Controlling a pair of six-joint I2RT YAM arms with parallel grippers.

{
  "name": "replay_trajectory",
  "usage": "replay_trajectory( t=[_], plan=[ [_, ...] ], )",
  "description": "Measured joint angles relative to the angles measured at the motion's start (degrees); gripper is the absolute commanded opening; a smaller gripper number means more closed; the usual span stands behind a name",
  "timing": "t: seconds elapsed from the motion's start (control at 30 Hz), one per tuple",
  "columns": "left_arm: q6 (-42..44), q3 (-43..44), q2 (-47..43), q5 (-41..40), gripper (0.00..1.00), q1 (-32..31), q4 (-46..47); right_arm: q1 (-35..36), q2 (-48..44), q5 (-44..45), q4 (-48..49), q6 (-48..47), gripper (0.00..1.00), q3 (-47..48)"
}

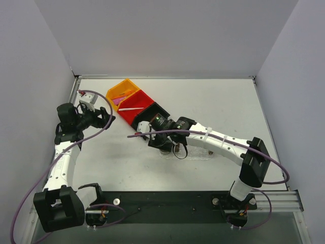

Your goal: Prepare toiletry sets of a toothbrush and toothpaste on the tray

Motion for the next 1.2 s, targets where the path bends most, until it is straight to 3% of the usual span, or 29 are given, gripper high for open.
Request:
replay_trajectory(
  t=[0.63,0.97,1.2],
  plan=[
    [7.5,4.0,10.8,-6.6,0.91,0.0,0.5,-10.1,-10.8,-8.2,-0.3,4.7,0.58,2.9],
    [9.1,17.8,22.0,-8.6,0.92,-0.1,-1.6,-16.3,-19.2,-8.7,0.5,5.5,0.59,0.0],
    [11.0,28.4,31.8,-13.2,0.90,-2.8,-5.2,-21.2,-20.0,-9.5,0.5,5.5,0.58,-3.5]
  ],
)
